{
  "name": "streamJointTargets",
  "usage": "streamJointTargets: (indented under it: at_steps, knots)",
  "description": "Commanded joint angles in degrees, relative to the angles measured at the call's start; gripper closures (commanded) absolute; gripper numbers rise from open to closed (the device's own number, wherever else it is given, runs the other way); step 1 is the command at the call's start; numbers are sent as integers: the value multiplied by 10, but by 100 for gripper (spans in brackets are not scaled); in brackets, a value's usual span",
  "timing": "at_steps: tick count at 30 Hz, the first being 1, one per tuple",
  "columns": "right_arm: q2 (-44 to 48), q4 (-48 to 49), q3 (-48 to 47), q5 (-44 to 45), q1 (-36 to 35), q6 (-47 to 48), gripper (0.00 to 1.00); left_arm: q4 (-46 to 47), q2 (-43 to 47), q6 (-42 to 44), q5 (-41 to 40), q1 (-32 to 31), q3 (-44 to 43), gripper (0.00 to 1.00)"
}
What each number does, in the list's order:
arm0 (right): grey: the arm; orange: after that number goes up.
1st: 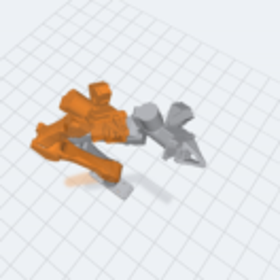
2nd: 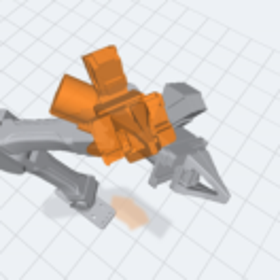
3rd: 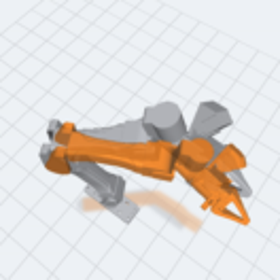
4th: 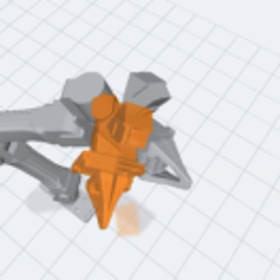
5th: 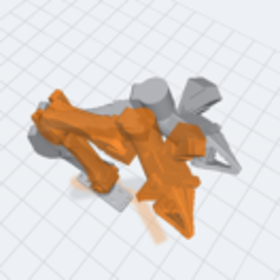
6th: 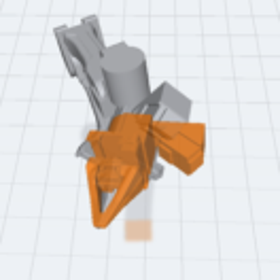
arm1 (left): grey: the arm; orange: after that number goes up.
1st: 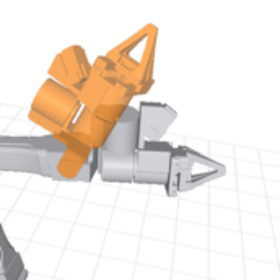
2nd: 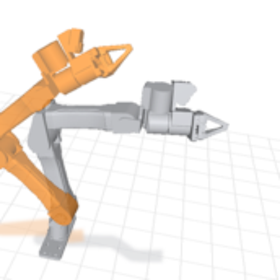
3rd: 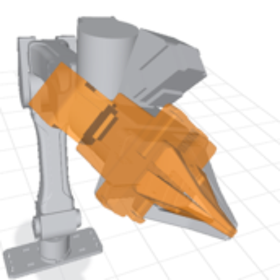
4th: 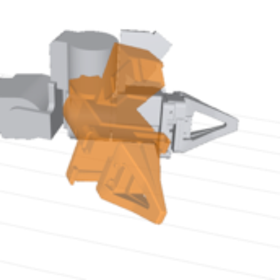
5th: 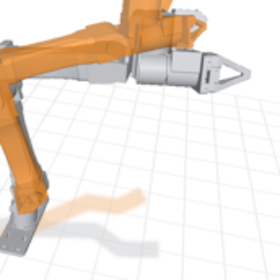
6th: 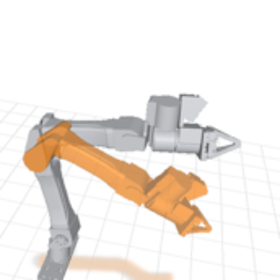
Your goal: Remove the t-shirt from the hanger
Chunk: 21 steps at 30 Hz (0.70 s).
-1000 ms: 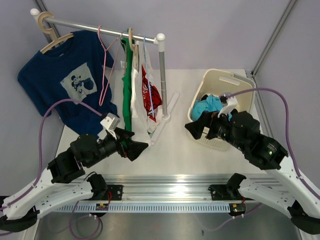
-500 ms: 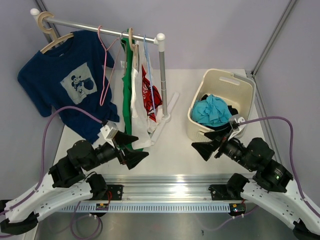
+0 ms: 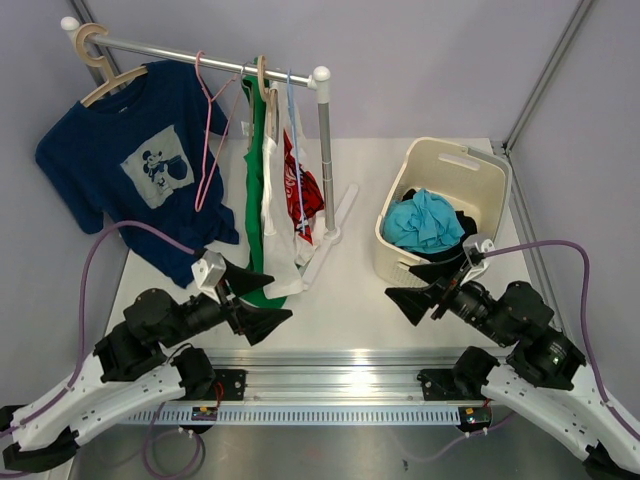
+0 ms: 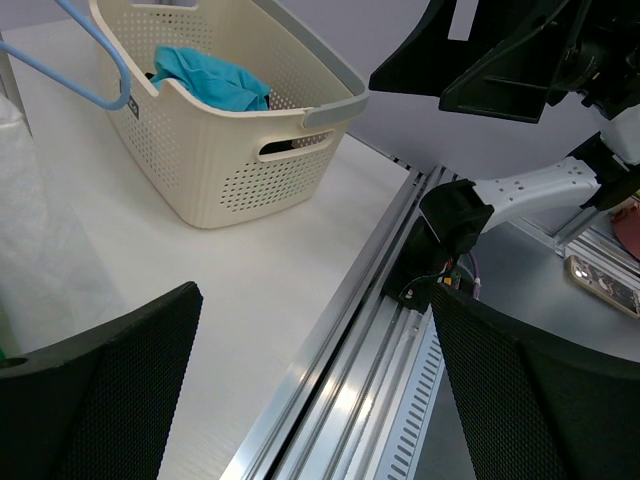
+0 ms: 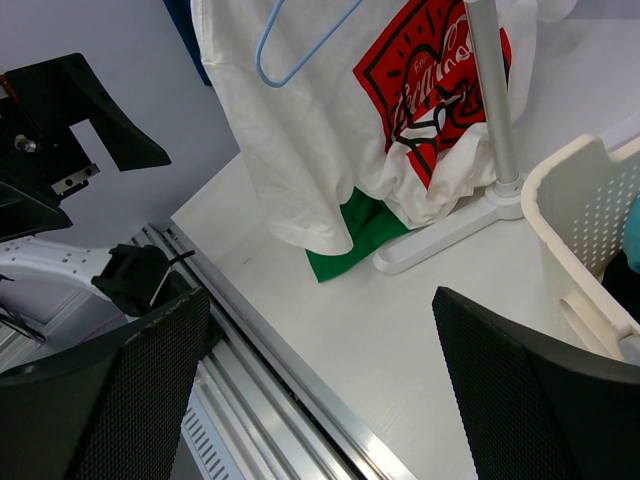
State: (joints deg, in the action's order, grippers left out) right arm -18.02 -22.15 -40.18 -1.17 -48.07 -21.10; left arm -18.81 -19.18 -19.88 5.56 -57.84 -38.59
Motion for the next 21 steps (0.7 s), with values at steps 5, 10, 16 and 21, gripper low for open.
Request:
streamJointTargets:
  at_steps: [5,10,16,21]
  knots:
    - [-11,19,0,-16,-6,15,1,34,17,6,-14,-3,11,1]
    - [-18,19,-1,-18,-5,17,0,35,20,5,-14,-3,10,1]
    - [-20,21,-2,-22,-5,17,0,34,27,5,-13,-3,10,1]
    - [-18,21,-2,-26,-5,18,0,34,28,5,-17,-3,9,1]
